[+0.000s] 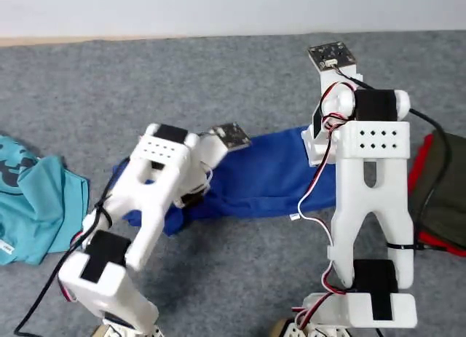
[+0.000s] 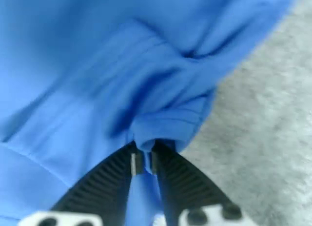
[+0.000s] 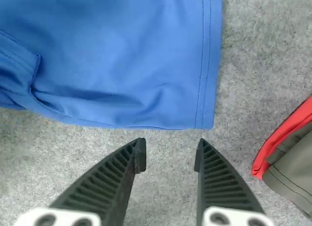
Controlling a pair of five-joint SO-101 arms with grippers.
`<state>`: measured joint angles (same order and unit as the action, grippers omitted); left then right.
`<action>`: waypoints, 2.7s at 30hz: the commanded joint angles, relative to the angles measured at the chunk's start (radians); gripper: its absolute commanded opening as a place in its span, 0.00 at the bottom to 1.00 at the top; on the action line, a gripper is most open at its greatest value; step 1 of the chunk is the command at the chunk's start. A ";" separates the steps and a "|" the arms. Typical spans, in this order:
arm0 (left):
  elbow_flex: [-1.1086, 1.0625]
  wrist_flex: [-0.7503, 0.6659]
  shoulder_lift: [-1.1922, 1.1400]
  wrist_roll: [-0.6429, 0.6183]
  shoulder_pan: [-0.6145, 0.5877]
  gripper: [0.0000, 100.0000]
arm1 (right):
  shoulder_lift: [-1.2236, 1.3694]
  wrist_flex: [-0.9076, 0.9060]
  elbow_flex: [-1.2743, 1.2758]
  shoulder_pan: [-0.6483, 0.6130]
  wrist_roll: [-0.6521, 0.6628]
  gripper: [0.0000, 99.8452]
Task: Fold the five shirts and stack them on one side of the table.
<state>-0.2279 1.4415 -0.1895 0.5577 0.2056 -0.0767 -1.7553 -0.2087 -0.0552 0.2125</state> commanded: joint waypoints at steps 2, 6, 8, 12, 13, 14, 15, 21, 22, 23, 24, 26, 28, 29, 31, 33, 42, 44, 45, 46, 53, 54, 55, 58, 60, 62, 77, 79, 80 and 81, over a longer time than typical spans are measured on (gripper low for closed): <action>0.116 -0.009 -0.002 0.003 -0.038 0.05 | -0.004 -0.035 -0.005 -0.002 -0.006 0.18; 0.134 -0.009 -0.009 0.003 -0.035 0.10 | -0.004 -0.035 -0.005 -0.002 -0.006 0.18; 0.134 -0.014 -0.009 0.003 -0.037 0.11 | -0.004 -0.035 -0.005 -0.002 -0.006 0.18; 0.134 -0.038 -0.009 0.003 -0.044 0.11 | -0.004 -0.035 -0.005 -0.002 -0.006 0.18; 0.134 -0.051 -0.011 0.006 -0.048 0.11 | -0.004 -0.035 -0.005 -0.004 -0.006 0.18; 0.134 -0.063 -0.011 0.006 -0.054 0.11 | -0.004 -0.035 -0.005 -0.004 -0.006 0.18; 0.134 -0.075 -0.011 0.006 -0.057 0.11 | -0.004 -0.035 -0.005 -0.005 -0.006 0.18; 0.133 -0.023 -0.009 0.008 -0.052 0.11 | -0.004 -0.035 -0.005 -0.004 -0.006 0.18; 0.133 -0.018 -0.009 0.008 -0.052 0.11 | -0.004 -0.035 -0.005 -0.005 -0.006 0.18; 0.133 -0.023 -0.009 0.008 -0.058 0.11 | -0.004 -0.035 -0.005 -0.005 -0.006 0.18; 0.133 -0.026 -0.011 0.009 -0.066 0.11 | -0.004 -0.035 -0.005 -0.007 -0.006 0.18; 0.134 -0.063 -0.023 0.009 -0.083 0.11 | -0.004 -0.035 -0.005 -0.007 -0.006 0.18; 0.139 -0.095 -0.057 0.009 -0.092 0.11 | -0.004 -0.035 -0.005 -0.007 -0.006 0.18; 0.139 -0.107 -0.083 0.009 -0.092 0.11 | -0.004 -0.035 -0.005 -0.007 -0.006 0.18; 0.143 -0.121 -0.140 0.009 -0.087 0.11 | -0.004 -0.035 -0.005 -0.007 -0.006 0.18; 0.174 -0.117 -0.196 0.009 -0.086 0.11 | -0.004 -0.036 -0.005 -0.007 -0.006 0.18; 0.378 0.008 -0.293 0.003 -0.109 0.10 | -0.005 -0.036 -0.005 -0.007 -0.006 0.18; 0.423 0.029 -0.298 0.003 -0.110 0.10 | -0.005 -0.036 -0.005 -0.007 -0.006 0.18; 0.435 0.029 -0.301 0.003 -0.115 0.10 | -0.005 -0.036 -0.005 -0.007 -0.006 0.18; 0.443 0.028 -0.302 0.003 -0.120 0.10 | -0.005 -0.036 -0.005 -0.007 -0.006 0.18; 0.438 0.014 -0.342 0.006 -0.118 0.10 | -0.005 -0.036 -0.005 -0.007 -0.006 0.18; 0.438 0.012 -0.362 0.008 -0.120 0.10 | -0.005 -0.036 -0.005 -0.007 -0.006 0.18; 0.440 0.012 -0.384 0.008 -0.123 0.10 | -0.005 -0.036 -0.005 -0.007 -0.006 0.18; 0.452 0.012 -0.425 0.005 -0.126 0.10 | -0.005 -0.036 -0.005 -0.010 -0.006 0.18; 0.455 0.012 -0.427 0.005 -0.126 0.10 | -0.007 -0.036 -0.005 -0.031 -0.006 0.18; 0.456 0.008 -0.425 0.005 -0.126 0.08 | -0.007 -0.038 0.003 -0.073 -0.011 0.18; 0.527 -0.015 -0.425 -0.172 -0.196 0.05 | -0.004 -0.016 0.069 -0.185 -0.008 0.18; 0.565 0.028 -0.428 -0.183 -0.196 0.06 | -0.004 -0.013 0.069 -0.183 -0.008 0.18; 0.578 0.044 -0.430 -0.184 -0.193 0.07 | -0.004 -0.010 0.069 -0.182 -0.006 0.18; 0.587 0.057 -0.428 -0.199 -0.192 0.08 | -0.004 -0.010 0.069 -0.182 -0.006 0.18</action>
<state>0.3046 1.4553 -0.6283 0.3890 0.0169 -0.0767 -1.7553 -0.1335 -0.2332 0.2125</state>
